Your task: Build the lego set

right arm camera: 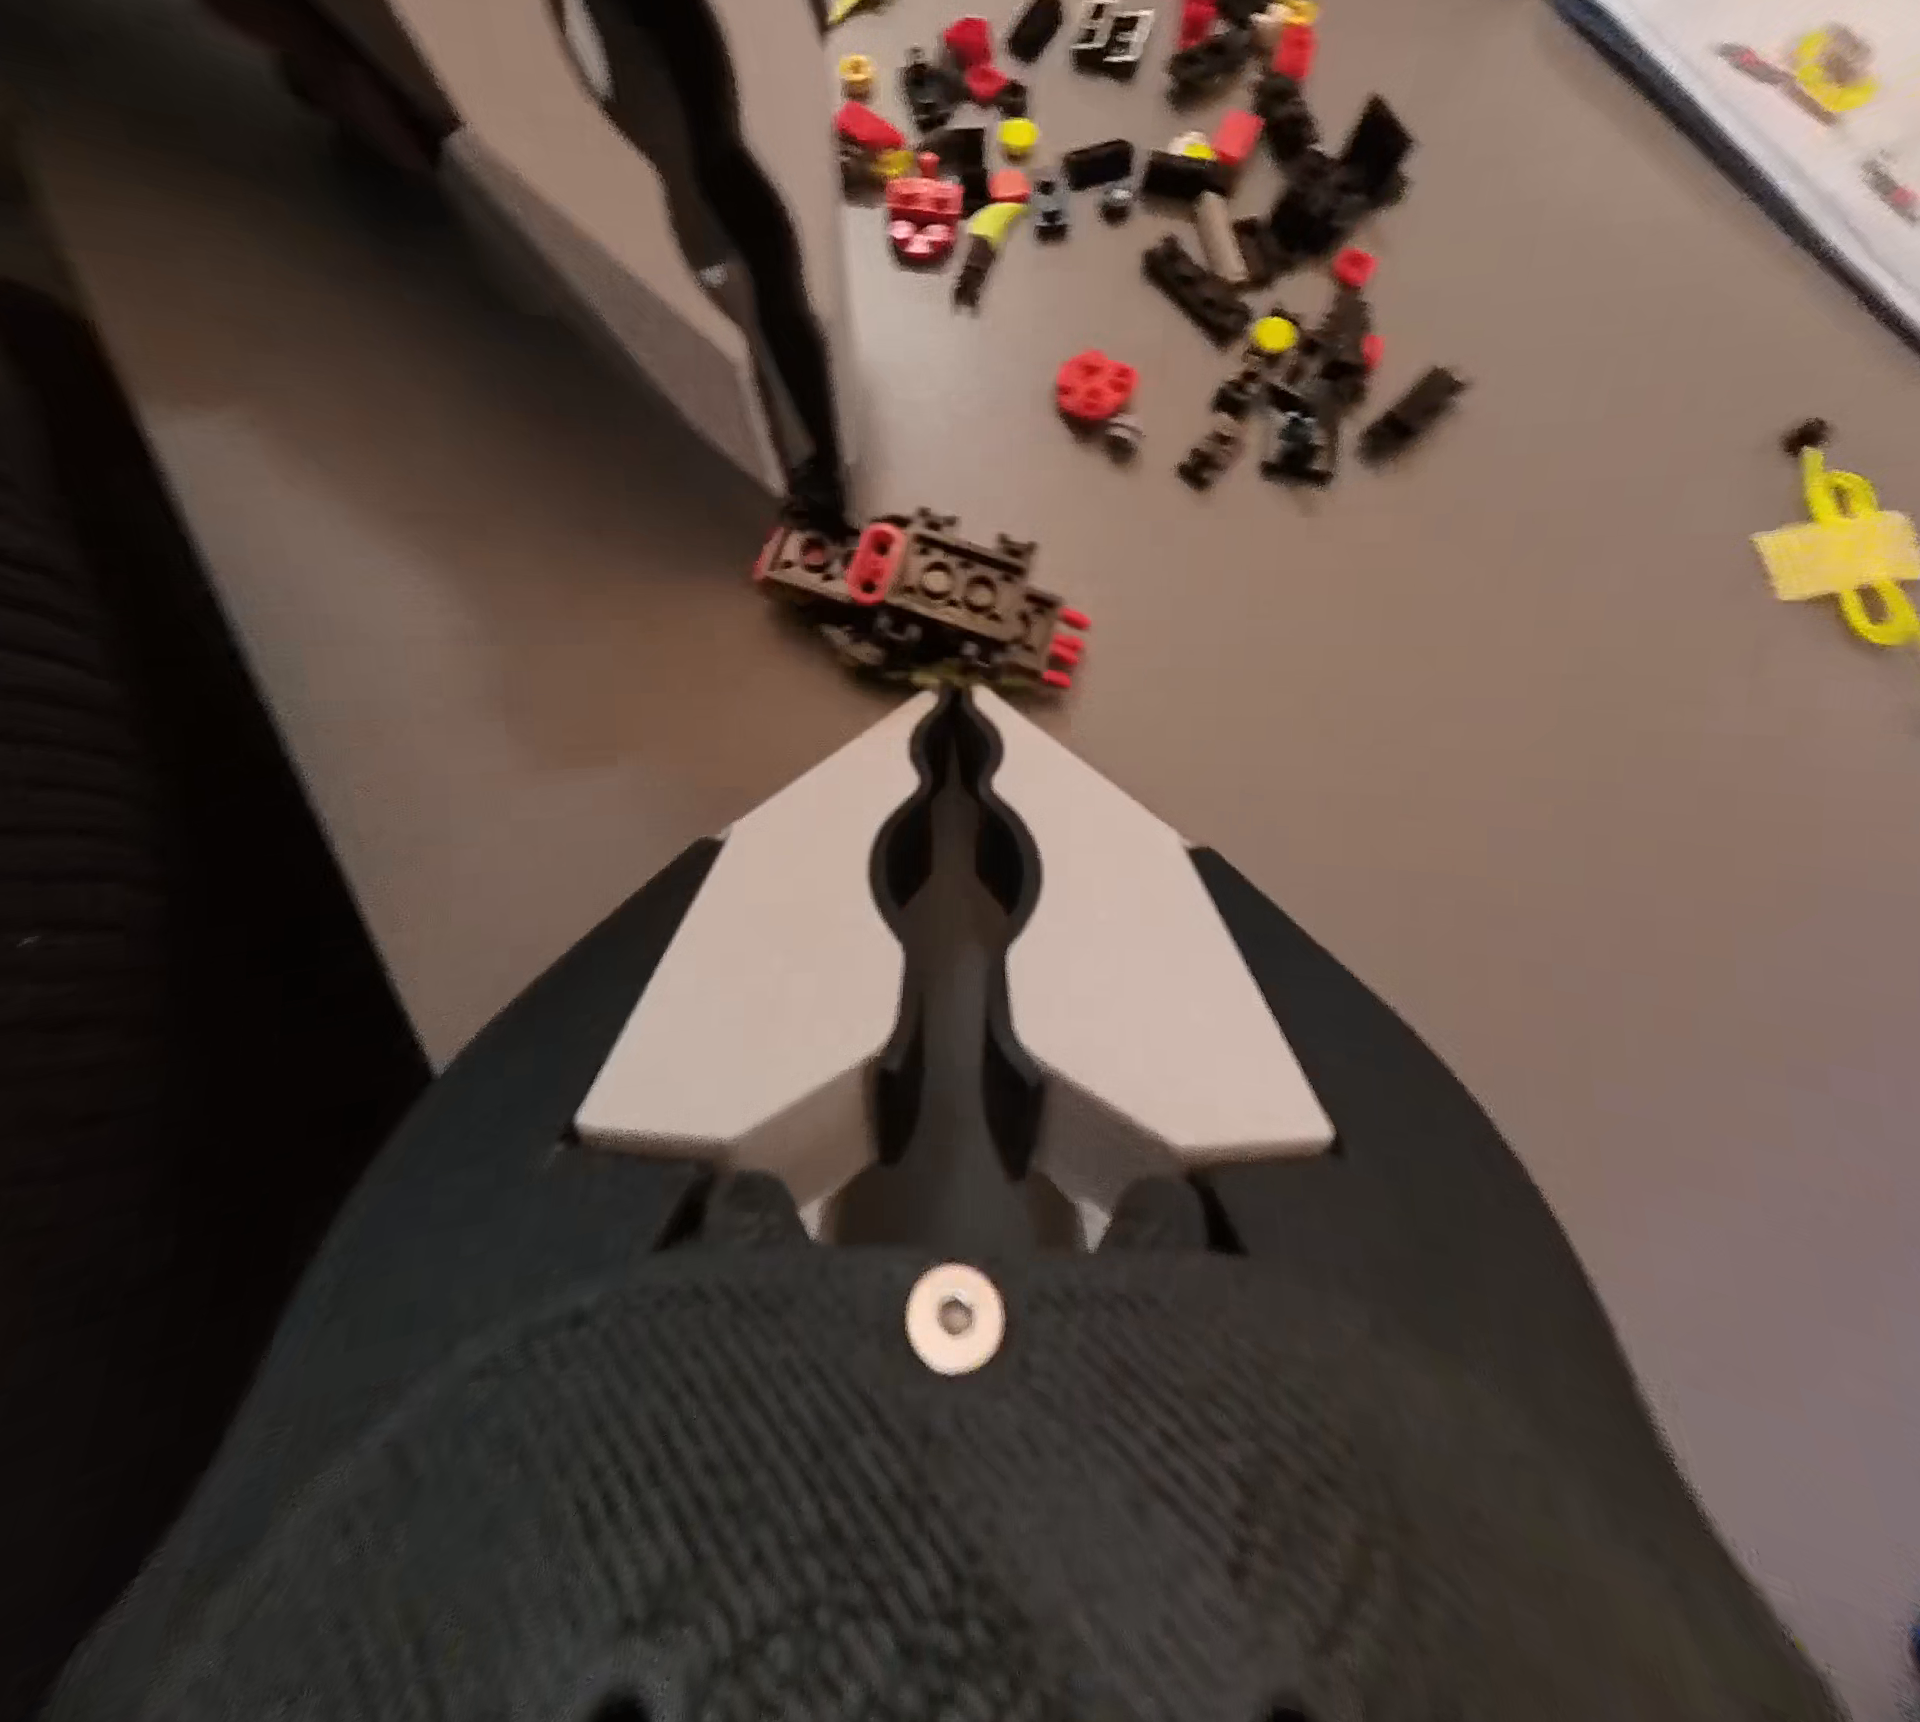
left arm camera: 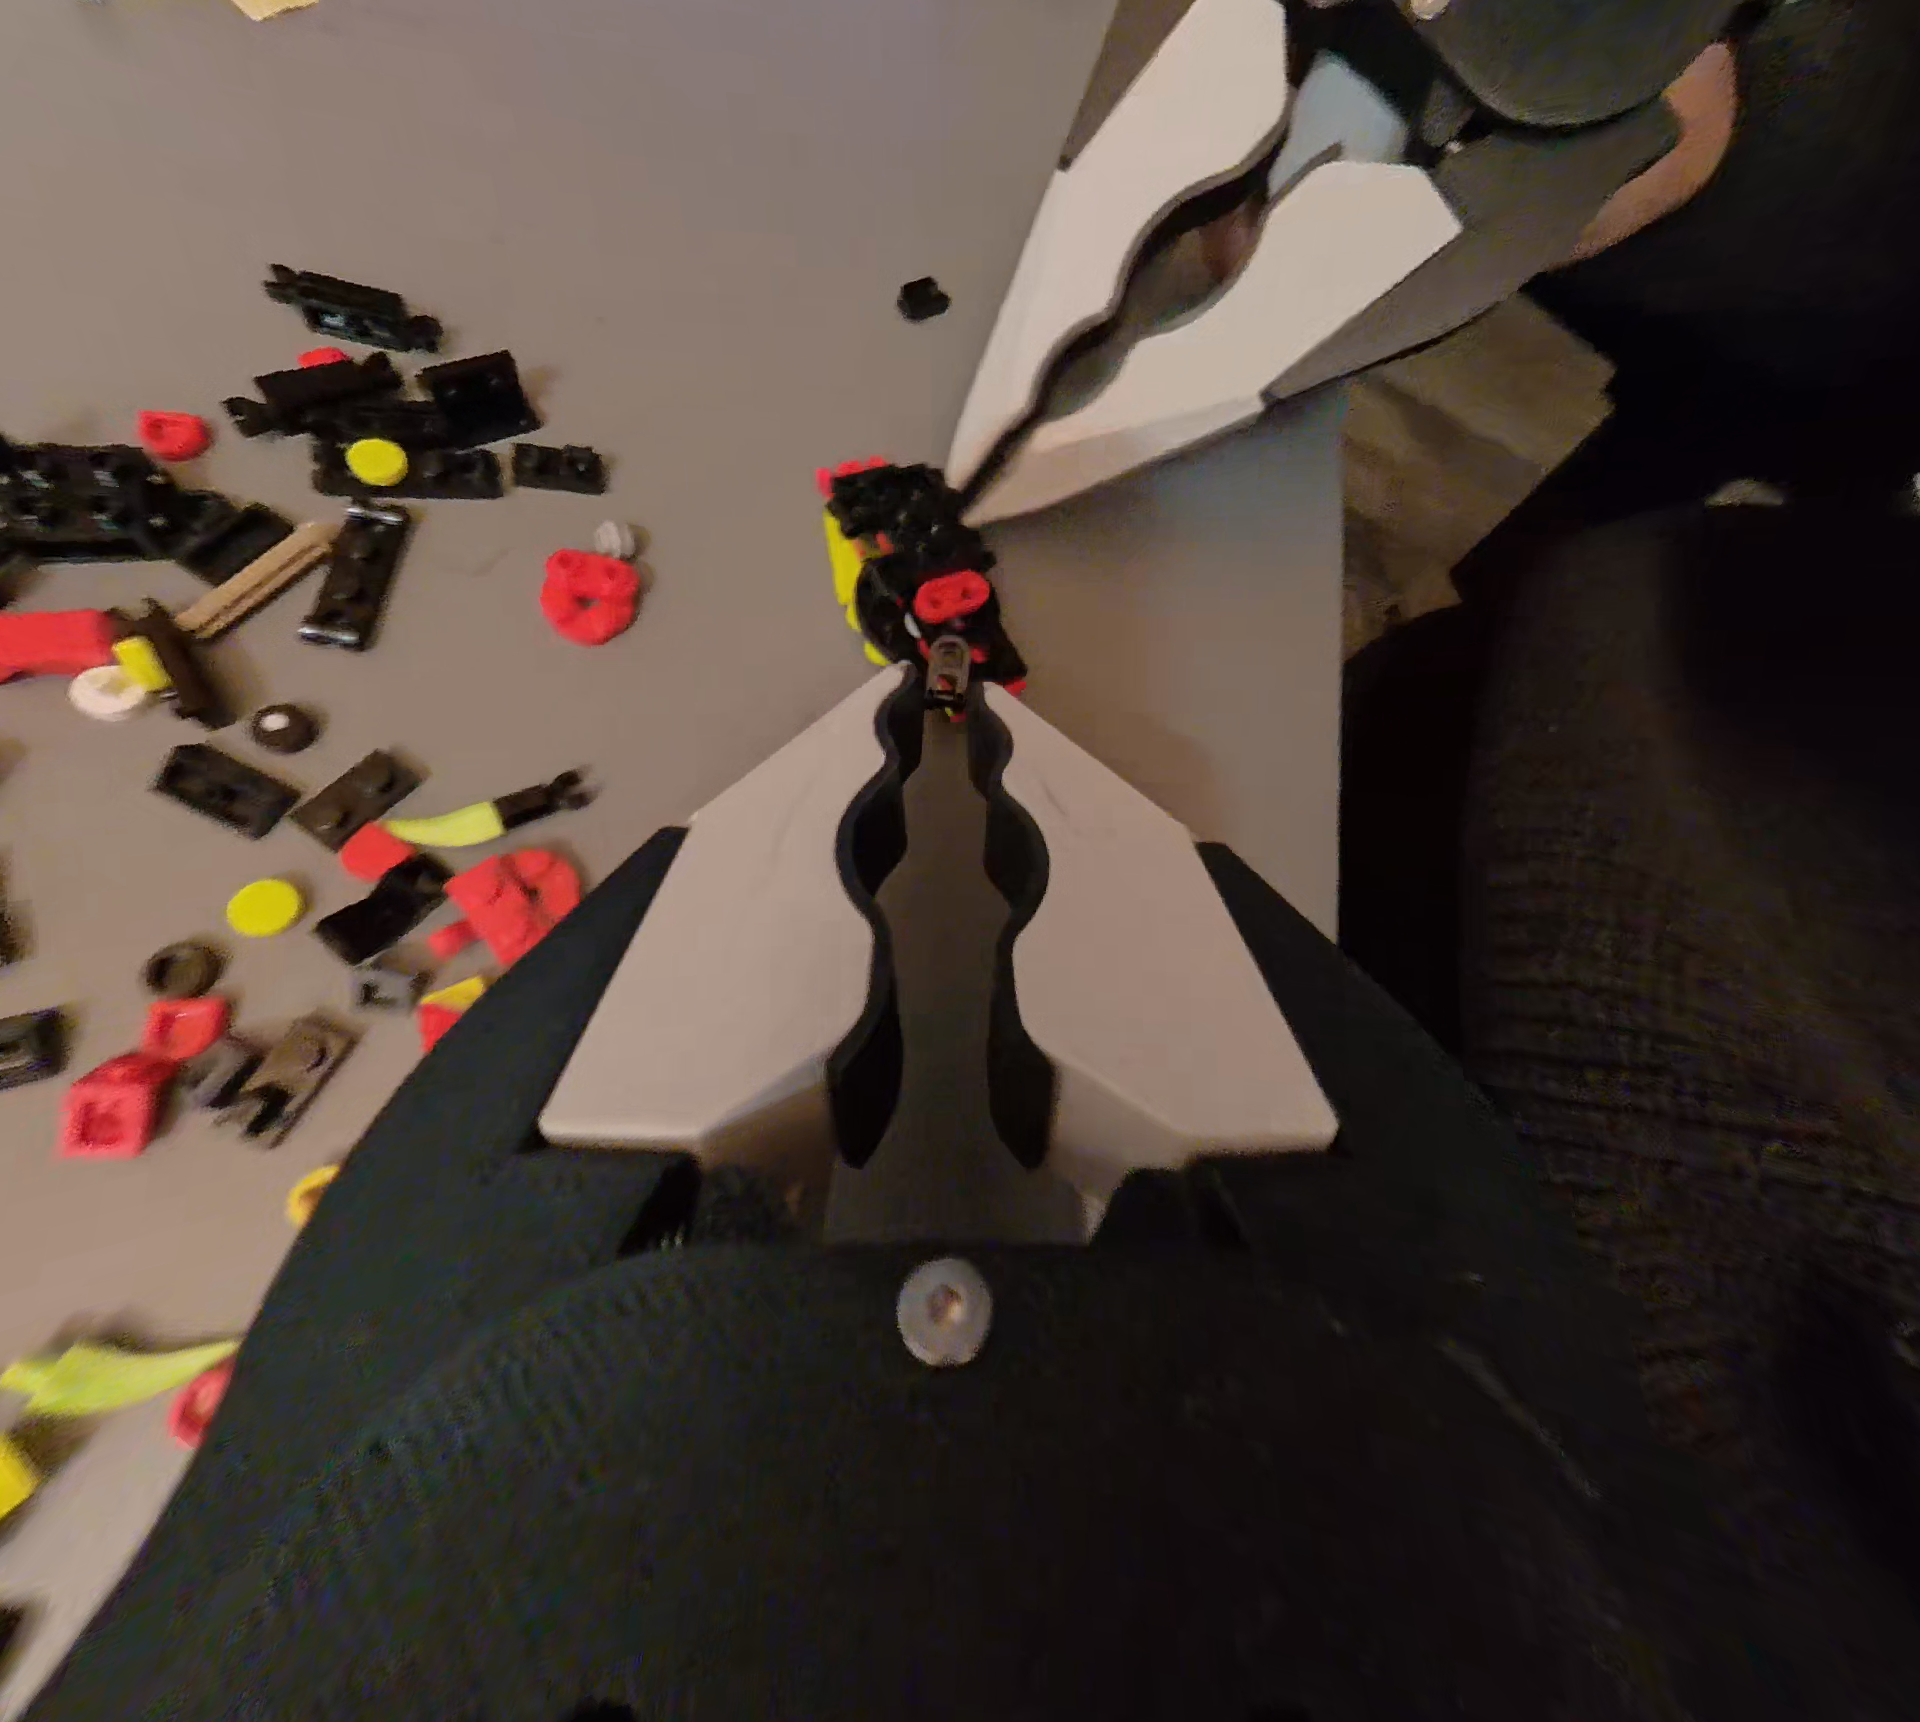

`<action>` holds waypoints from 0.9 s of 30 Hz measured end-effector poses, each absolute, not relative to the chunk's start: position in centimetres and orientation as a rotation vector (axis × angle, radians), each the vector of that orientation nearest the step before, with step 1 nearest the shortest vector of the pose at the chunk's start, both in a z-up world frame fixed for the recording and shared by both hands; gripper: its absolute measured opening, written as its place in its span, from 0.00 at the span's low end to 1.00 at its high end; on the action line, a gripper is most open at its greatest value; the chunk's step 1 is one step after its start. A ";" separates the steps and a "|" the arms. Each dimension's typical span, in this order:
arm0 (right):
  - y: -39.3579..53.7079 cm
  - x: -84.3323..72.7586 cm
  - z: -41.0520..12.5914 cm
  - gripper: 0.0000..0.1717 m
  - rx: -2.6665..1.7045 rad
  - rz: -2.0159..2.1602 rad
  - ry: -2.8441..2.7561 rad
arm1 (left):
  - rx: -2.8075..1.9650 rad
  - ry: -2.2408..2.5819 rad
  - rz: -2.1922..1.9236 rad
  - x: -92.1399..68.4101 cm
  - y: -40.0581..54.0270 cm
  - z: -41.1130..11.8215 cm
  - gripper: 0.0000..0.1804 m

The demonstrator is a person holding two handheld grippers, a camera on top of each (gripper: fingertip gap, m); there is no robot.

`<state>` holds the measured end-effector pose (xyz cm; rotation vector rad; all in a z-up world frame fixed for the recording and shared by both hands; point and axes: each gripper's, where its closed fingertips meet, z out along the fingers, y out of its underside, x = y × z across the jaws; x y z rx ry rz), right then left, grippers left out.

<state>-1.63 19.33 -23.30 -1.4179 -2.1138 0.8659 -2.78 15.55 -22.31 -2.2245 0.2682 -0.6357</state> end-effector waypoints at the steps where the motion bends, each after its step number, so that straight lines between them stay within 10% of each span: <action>1: 19.8 -1.7 -23.2 0.00 -1.427 0.850 -2.085 | -2.230 0.282 -0.672 -2.2 15.4 -22.3 0.03; 27: 18.6 -0.7 -22.9 0.00 -1.465 0.954 -2.059 | -2.252 0.385 -0.672 -1.6 15.9 -22.2 0.03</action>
